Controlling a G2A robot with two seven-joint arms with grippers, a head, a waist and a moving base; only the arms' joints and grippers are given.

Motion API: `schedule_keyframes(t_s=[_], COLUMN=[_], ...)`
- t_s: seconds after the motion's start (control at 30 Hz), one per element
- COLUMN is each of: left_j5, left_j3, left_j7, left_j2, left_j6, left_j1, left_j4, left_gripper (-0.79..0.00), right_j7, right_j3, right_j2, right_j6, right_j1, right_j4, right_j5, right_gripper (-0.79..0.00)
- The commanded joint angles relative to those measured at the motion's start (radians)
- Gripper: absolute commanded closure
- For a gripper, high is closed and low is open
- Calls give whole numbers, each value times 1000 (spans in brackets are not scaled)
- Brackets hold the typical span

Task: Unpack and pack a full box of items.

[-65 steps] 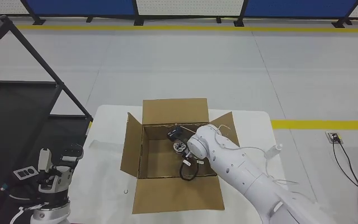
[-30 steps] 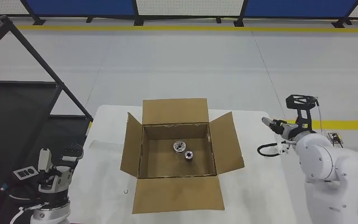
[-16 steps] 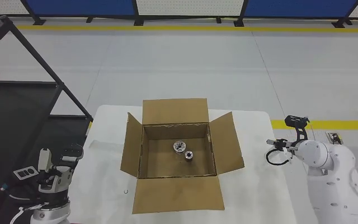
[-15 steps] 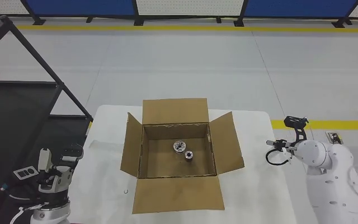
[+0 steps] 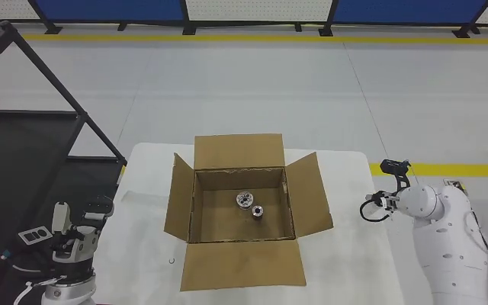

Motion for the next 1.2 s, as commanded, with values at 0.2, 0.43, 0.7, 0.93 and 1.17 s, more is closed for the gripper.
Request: schedule_keyframes(t_s=[0.2, 0.43, 0.7, 0.93, 1.17], left_j5=[0, 0, 0, 0, 0], left_j3=[0, 0, 0, 0, 0], left_j7=[0, 0, 0, 0, 0], left_j2=[0, 0, 0, 0, 0], left_j6=[0, 0, 0, 0, 0], left_j1=[0, 0, 0, 0, 0], left_j4=[0, 0, 0, 0, 0], left_gripper=[-785, -785, -785, -785, -785], right_j7=[38, 64, 78, 93, 107], right_j3=[5, -18, -38, -44, -79], right_j2=[12, 17, 21, 25, 28], right_j6=[5, 25, 46, 86, 68], right_j1=[-30, -50, -70, -84, -67], right_j4=[-121, -205, -278, -360, -343], right_j5=[13, 11, 17, 27, 38], right_gripper=[0, 0, 0, 0, 0])
